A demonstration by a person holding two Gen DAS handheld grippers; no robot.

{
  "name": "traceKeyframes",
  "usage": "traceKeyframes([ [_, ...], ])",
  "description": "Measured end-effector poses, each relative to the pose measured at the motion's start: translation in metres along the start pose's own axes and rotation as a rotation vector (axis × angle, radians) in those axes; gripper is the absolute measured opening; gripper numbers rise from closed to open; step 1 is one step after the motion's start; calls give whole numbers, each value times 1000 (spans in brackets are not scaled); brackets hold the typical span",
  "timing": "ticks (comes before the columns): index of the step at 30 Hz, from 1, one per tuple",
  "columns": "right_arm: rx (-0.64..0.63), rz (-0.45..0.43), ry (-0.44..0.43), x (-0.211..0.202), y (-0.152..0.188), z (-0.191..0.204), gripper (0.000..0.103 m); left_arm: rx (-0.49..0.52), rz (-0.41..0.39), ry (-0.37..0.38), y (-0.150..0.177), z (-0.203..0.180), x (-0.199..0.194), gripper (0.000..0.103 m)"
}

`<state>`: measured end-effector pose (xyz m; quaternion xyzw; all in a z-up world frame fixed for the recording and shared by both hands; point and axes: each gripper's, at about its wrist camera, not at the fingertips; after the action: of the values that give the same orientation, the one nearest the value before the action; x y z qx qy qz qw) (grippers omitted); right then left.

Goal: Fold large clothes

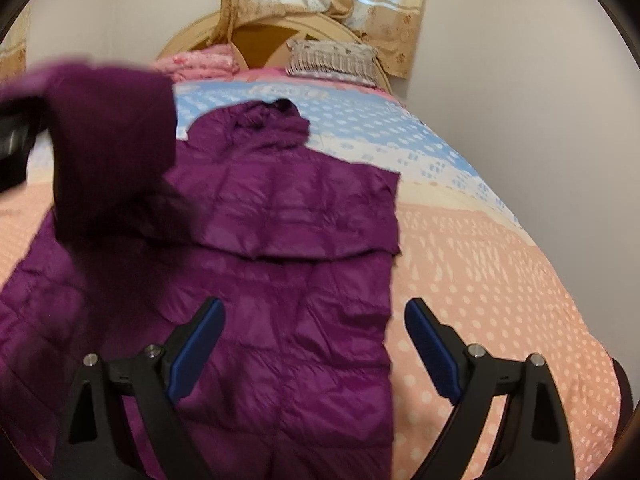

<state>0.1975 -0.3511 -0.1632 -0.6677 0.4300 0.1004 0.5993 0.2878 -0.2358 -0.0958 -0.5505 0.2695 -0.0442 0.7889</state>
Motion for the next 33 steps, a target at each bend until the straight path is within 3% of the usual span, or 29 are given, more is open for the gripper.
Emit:
traceKeyframes([
  [5,36,48,53,6,10,-26,93,99,64,-65,-4,-36,23,100],
  [10,90,82,107,15,12,-54,93,143,20,-56,-1,-54,10,100],
  [17,145,84,129,21,1,-68,93,97,55,-43,8,-38,2,100],
  [33,121,47,106,14,-18,-46,93,29,134,-68,32,-1,22,100],
])
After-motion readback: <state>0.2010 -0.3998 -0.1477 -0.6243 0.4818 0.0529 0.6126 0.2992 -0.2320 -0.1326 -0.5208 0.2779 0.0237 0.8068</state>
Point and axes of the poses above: each gripper's, at about its wrist camera, not at the fingertips, and x roughly the way its jaws point, z to its left, y to its underside, and after that the axes turned 8 degrees about y, right-handed
